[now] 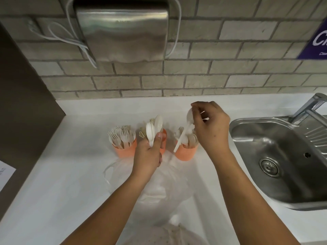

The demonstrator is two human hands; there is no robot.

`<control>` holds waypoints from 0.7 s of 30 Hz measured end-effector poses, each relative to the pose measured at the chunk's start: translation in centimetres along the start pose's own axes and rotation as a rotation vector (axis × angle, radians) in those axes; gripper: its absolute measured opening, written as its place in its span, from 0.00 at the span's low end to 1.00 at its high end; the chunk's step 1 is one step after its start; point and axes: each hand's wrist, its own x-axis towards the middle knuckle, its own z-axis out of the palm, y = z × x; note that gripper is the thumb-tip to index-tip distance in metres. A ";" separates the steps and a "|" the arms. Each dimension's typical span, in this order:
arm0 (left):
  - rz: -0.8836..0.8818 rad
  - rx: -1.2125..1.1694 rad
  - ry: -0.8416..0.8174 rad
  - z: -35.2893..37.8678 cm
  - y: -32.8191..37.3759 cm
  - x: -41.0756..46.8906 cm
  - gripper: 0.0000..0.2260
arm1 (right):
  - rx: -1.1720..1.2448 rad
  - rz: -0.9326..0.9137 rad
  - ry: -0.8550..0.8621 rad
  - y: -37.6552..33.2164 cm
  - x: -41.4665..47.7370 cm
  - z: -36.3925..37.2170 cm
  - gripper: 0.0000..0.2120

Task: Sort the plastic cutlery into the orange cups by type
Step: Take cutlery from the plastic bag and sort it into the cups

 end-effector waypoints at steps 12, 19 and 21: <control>-0.068 -0.093 -0.035 0.3 -1.0 0.6 0.01 | -0.081 -0.130 -0.005 4.4 0.1 -1.0 0.10; -0.047 -0.145 -0.113 0.0 -0.9 0.3 0.04 | -0.225 -0.108 -0.160 6.4 -1.3 0.3 0.11; -0.048 -0.156 -0.130 0.1 -0.9 0.3 0.05 | -0.338 -0.146 -0.210 7.0 -1.8 0.8 0.08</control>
